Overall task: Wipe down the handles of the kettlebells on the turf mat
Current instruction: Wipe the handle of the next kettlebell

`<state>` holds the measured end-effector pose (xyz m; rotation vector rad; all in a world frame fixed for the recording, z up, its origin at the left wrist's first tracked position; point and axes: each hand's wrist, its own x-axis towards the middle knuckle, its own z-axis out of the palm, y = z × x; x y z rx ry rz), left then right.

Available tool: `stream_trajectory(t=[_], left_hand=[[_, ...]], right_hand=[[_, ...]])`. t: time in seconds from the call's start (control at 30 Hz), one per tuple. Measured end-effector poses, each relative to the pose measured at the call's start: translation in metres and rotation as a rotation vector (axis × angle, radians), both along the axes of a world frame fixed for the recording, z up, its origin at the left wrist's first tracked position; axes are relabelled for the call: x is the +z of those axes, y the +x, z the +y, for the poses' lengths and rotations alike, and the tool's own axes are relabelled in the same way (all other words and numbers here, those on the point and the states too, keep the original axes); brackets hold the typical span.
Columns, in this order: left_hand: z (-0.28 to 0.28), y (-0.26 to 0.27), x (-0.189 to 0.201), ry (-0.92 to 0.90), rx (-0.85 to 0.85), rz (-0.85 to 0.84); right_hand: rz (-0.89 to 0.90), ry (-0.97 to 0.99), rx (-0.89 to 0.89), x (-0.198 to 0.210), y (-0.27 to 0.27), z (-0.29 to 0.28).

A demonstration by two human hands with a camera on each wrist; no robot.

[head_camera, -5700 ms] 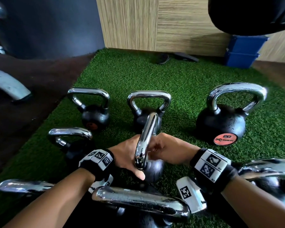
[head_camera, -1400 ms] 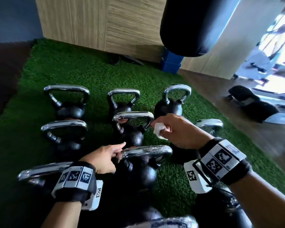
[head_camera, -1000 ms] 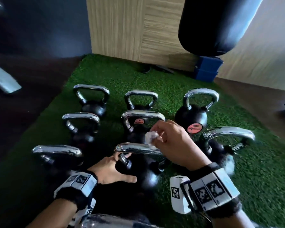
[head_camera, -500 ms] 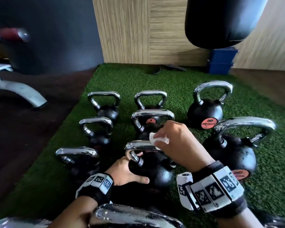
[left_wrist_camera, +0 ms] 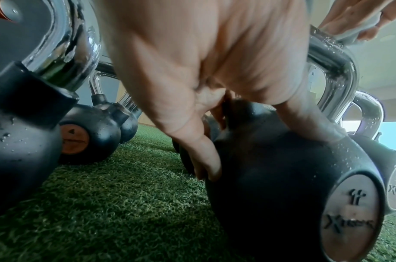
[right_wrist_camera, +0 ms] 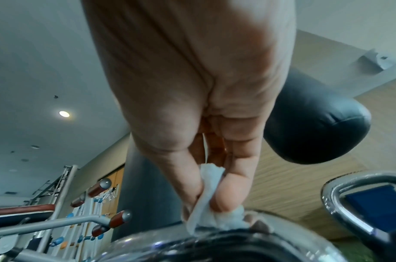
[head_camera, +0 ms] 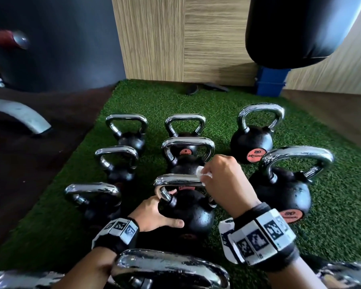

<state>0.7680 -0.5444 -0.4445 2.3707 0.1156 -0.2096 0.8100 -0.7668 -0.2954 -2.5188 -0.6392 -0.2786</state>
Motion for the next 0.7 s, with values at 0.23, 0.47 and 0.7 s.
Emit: stream_trajectory(t=[0.23, 0.47, 0.7], left_hand=[[0.000, -0.001, -0.001, -0.022, 0.014, 0.020], [0.001, 0.000, 0.001, 0.003, 0.013, 0.049], [-0.001, 0.001, 0.005, -0.018, 0.006, 0.074]], right_hand=[[-0.019, 0.134, -0.146, -0.025, -0.003, -0.029], [-0.037, 0.251, -0.171, -0.045, -0.003, -0.045], [0.280, 0.459, -0.264, -0.069, 0.005, -0.055]])
